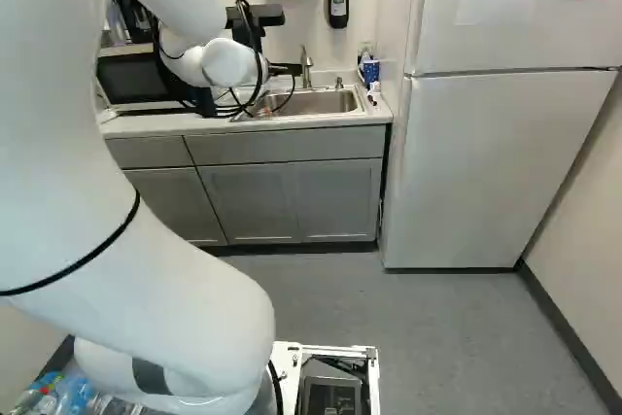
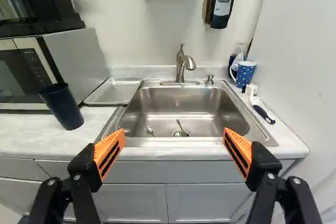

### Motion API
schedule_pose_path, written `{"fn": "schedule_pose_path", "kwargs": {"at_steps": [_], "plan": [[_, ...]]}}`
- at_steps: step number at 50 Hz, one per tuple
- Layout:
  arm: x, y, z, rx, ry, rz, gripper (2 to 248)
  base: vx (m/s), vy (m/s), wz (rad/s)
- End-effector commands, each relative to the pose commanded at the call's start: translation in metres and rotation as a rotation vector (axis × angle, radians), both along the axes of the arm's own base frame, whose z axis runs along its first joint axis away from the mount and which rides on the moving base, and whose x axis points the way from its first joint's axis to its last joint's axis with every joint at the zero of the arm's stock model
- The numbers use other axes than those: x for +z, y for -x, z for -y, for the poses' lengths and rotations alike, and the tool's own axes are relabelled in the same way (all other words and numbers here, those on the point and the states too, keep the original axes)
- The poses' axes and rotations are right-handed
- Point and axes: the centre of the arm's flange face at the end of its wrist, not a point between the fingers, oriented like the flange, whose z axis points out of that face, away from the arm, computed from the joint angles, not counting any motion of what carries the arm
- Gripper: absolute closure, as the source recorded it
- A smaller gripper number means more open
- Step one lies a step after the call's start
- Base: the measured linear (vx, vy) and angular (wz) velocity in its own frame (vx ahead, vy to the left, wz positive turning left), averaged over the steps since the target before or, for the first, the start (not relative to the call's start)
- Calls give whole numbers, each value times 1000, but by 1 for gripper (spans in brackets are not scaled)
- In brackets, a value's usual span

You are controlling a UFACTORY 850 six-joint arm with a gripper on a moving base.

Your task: Rinse the cup and place it in the tray

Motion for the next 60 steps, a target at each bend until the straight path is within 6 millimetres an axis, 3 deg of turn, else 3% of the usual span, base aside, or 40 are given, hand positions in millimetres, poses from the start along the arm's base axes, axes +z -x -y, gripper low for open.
{"fn": "schedule_pose_path", "kwargs": {"at_steps": [60], "plan": [[53,-25,-10,17,2,-30,3,0,0,0]]}}
